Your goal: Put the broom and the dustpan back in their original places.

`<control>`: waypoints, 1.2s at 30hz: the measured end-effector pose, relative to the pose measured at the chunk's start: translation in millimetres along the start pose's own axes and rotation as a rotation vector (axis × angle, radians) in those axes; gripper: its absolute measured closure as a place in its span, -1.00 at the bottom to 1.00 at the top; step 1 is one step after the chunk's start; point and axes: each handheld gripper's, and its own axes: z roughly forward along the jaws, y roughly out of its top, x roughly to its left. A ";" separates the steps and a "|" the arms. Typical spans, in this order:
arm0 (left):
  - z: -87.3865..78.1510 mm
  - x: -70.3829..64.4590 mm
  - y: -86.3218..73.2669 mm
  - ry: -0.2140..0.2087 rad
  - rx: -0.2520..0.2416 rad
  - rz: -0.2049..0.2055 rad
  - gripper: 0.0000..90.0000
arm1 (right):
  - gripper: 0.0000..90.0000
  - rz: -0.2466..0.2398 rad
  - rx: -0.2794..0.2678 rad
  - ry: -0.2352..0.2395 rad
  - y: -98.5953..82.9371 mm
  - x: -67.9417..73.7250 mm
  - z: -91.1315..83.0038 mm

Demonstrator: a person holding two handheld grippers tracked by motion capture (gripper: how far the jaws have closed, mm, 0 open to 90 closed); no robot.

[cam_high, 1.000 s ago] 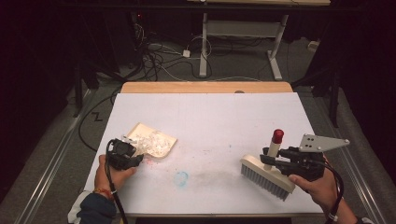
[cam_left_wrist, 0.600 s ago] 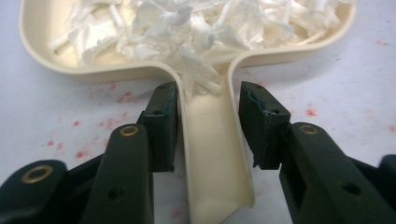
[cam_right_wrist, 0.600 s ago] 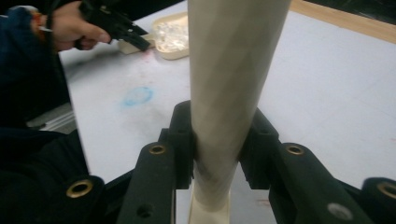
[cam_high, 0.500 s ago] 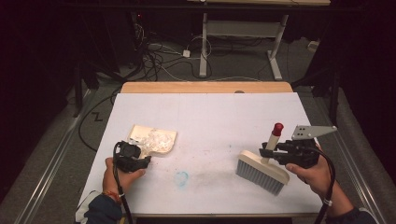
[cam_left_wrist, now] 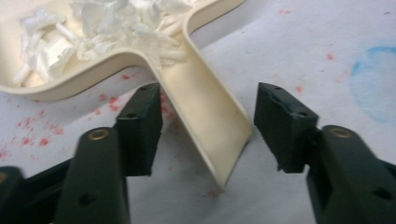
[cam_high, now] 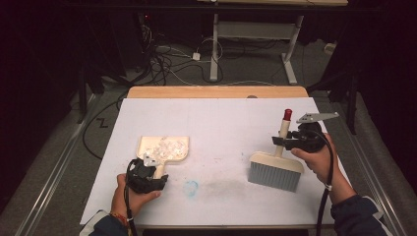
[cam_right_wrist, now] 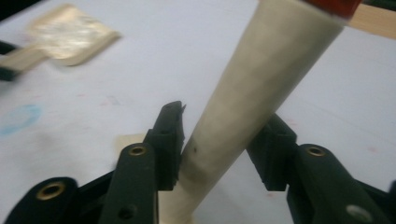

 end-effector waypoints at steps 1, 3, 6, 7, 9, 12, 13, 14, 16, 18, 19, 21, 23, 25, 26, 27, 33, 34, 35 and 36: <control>-2.0 -0.7 -0.6 0.000 -0.014 0.010 -0.18 | 0.27 0.012 0.005 -0.007 1.1 -2.0 4.0; -6.2 -1.6 -2.1 -0.012 -0.055 0.042 -0.20 | 0.25 0.004 0.015 -0.032 3.9 -4.5 12.0; -11.5 -3.8 -5.0 -0.034 -0.143 0.097 -0.29 | 0.24 -0.002 0.030 -0.056 8.2 -7.5 25.2; -12.2 -5.6 -6.1 -0.019 -0.168 0.099 -0.35 | 0.25 0.006 0.031 -0.071 9.3 -8.3 29.5; -12.0 -9.2 -7.1 0.000 -0.192 0.137 -0.48 | 0.25 -0.002 0.035 -0.082 11.8 -10.1 37.6; -10.7 -12.6 -8.3 -0.008 -0.224 0.165 -0.51 | 0.25 0.006 0.037 -0.100 15.5 -12.9 47.7; -10.2 -13.4 -8.6 -0.006 -0.232 0.172 -0.53 | 0.26 0.006 0.035 -0.107 16.7 -13.6 50.3; -10.2 -14.3 -9.1 0.003 -0.240 0.180 -0.53 | 0.26 0.013 0.032 -0.114 17.6 -14.4 52.7; -9.9 -14.2 -9.4 0.004 -0.243 0.187 -0.53 | 0.26 0.013 0.035 -0.121 19.6 -16.3 57.4; -9.0 -13.6 -9.2 0.019 -0.237 0.181 -0.53 | 0.26 0.028 0.019 -0.141 20.9 -18.9 61.3; -9.0 -13.3 -9.3 0.019 -0.237 0.177 -0.54 | 0.26 0.029 0.019 -0.147 21.7 -19.4 62.6; -9.8 -12.9 -9.3 0.014 -0.244 0.170 -0.54 | 0.24 0.023 0.008 -0.175 23.5 -20.9 64.3; -9.9 -13.7 -9.0 0.008 -0.248 0.175 -0.56 | 0.17 0.027 -0.027 -0.196 25.5 -22.5 64.5; -9.7 -14.8 -8.6 0.011 -0.248 0.189 -0.58 | 0.19 0.028 -0.093 -0.220 27.5 -23.2 60.6; -9.7 -15.6 -8.7 0.011 -0.247 0.194 -0.58 | 0.18 0.031 -0.114 -0.219 28.6 -23.2 58.6; -9.5 -15.9 -8.9 0.012 -0.247 0.197 -0.58 | 0.16 0.033 -0.133 -0.231 29.5 -22.9 56.5; -5.7 -15.2 -11.3 0.014 -0.234 0.205 -0.58 | 0.10 0.024 -0.154 -0.234 28.6 -22.2 51.9; -5.4 -15.3 -11.6 0.016 -0.232 0.206 -0.58 | 0.08 0.028 -0.163 -0.236 27.9 -22.1 51.3; -5.3 -15.7 -11.9 0.018 -0.231 0.209 -0.58 | 0.08 0.027 -0.163 -0.244 27.4 -21.4 50.9; -5.6 -16.1 -12.1 0.019 -0.233 0.213 -0.58 | 0.07 0.019 -0.165 -0.247 27.1 -20.6 50.8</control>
